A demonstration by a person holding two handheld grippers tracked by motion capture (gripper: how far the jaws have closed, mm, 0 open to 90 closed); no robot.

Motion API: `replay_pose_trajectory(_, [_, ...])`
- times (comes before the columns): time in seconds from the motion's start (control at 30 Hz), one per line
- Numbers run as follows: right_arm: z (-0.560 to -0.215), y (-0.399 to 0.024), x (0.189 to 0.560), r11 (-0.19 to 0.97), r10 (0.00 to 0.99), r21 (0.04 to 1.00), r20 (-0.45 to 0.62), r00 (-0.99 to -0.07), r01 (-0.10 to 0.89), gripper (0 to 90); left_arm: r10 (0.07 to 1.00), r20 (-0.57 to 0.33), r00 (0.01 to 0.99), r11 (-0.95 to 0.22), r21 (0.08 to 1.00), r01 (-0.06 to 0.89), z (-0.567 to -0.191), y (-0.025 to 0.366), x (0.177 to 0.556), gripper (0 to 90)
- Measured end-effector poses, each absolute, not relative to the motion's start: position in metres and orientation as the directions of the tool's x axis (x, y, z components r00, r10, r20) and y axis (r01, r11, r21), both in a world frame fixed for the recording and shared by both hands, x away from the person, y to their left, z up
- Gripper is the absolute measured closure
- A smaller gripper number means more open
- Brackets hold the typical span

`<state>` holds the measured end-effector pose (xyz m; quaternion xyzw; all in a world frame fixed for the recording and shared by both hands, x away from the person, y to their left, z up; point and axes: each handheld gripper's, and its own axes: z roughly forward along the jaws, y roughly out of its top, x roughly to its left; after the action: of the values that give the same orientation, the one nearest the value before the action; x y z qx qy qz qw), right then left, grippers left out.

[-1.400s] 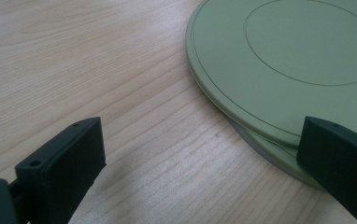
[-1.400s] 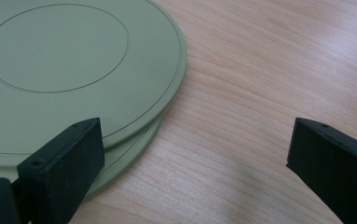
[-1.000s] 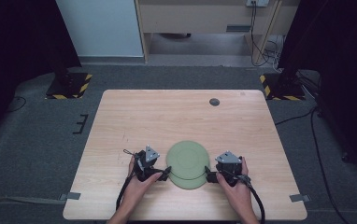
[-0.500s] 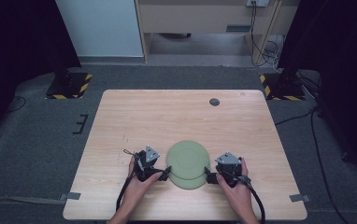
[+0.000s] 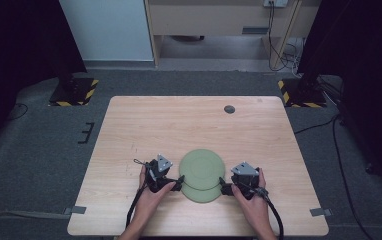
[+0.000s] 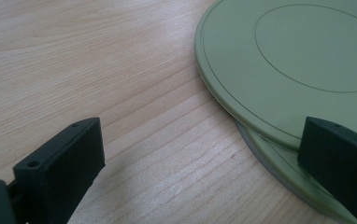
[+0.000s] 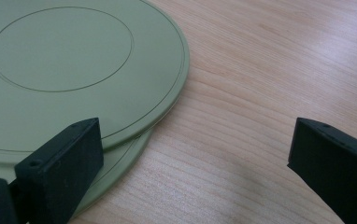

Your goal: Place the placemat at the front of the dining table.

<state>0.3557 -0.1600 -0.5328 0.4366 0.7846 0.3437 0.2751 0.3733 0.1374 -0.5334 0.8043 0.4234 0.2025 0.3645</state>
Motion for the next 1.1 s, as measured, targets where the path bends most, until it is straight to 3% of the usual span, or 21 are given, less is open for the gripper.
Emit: replay_pose_trajectory(1.1, [-0.5323, -0.1551, 0.3524, 0.389, 0.863, 0.779, -0.122, -0.49, 0.492, 4.5, 0.814, 0.048, 0.579, -0.406, 0.759, 0.508, -0.5296, 0.1304, 0.368, 1.8])
